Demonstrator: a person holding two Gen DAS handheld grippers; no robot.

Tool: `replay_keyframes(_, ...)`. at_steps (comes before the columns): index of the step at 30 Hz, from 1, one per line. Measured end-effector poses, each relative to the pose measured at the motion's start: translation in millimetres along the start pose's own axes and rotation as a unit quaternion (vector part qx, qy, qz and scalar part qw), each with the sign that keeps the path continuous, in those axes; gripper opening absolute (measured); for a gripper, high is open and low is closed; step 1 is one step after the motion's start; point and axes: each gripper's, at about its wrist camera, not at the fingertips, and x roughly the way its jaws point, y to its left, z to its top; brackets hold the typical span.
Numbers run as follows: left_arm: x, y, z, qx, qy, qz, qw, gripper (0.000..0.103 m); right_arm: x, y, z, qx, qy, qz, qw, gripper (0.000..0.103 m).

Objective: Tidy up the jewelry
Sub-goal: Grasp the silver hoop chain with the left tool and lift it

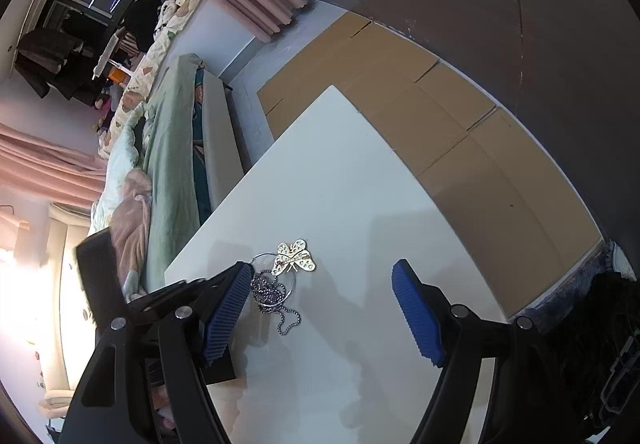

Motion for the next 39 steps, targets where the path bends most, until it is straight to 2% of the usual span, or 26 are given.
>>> replay_keyframes(10,-53,17,-19,-0.045,-0.065,-0.028,0.9965,0.005,11,13,-2,-0.02,0.009,-0.004,1.0,0.07)
replay_keyframes(17,-79,48,-47,-0.102,-0.117,-0.023,0.9877,0.005,28,26,-5,-0.052,0.023,-0.024,0.998,0.065)
replay_keyframes(21,-88,74,-63,-0.146,-0.141,-0.018,0.979,0.005,40,35,-7,-0.069,0.028,-0.039,0.996,0.063)
replay_keyframes(28,-92,108,-83,-0.183,-0.151,-0.017,0.9712,0.005,66,64,-15,-0.112,0.02,-0.086,0.99,0.062)
replay_keyframes(39,-89,134,-99,-0.205,-0.141,-0.024,0.9683,0.005,94,81,-22,-0.144,0.002,-0.156,0.977,0.056)
